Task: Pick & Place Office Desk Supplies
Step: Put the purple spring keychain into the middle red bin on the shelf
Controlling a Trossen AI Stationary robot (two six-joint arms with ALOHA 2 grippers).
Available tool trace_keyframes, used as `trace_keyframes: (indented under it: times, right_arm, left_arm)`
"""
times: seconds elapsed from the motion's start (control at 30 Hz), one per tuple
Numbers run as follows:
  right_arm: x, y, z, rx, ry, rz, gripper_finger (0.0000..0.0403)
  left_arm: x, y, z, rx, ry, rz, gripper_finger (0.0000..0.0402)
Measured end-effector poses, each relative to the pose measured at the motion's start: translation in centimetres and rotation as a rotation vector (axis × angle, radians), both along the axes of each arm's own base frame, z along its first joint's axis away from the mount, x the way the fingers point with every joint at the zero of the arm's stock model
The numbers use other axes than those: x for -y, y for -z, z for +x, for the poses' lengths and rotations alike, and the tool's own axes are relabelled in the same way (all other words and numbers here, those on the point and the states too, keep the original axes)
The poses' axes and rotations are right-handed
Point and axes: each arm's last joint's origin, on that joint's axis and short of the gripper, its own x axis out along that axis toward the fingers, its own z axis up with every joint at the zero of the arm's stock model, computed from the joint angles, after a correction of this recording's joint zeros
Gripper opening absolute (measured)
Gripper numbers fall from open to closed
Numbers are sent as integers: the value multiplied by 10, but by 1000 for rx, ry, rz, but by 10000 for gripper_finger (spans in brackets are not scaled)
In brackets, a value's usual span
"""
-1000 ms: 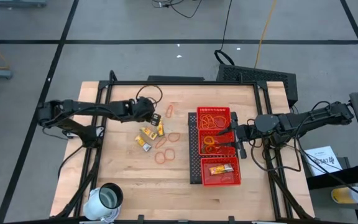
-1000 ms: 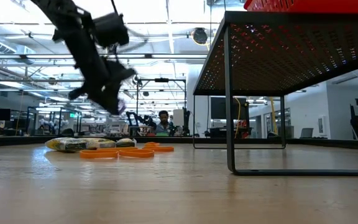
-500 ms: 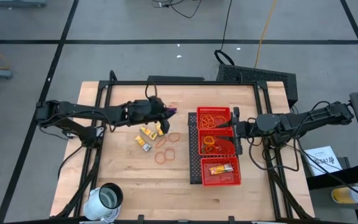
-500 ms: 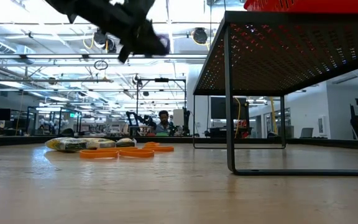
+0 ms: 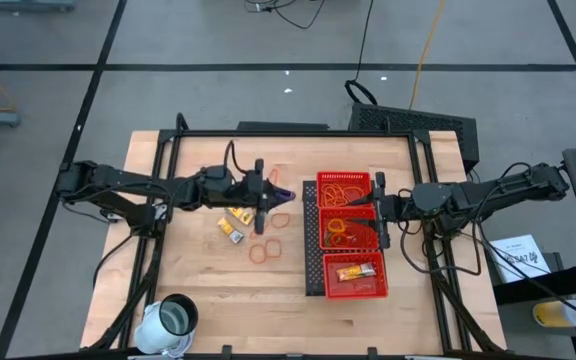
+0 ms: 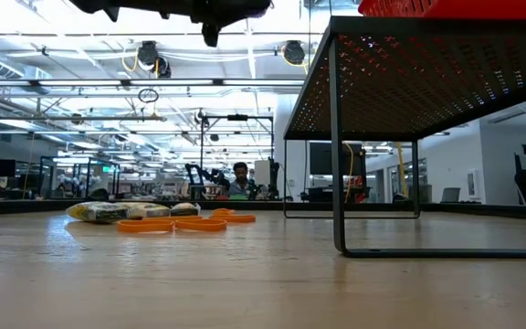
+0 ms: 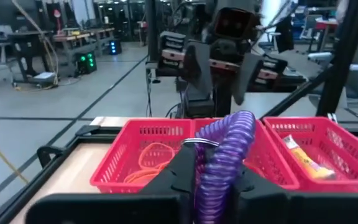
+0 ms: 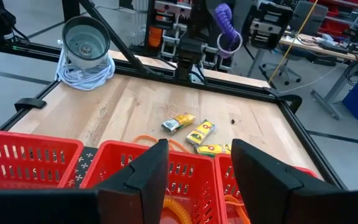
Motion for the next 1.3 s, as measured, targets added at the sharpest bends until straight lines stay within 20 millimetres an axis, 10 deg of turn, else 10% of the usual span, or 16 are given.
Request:
trace_keyframes:
  times: [1.3]
  right_arm:
    - [25, 14, 76, 271, -46, 106, 164]
  left_arm:
    - [14, 2, 53, -94, -29, -93, 35]
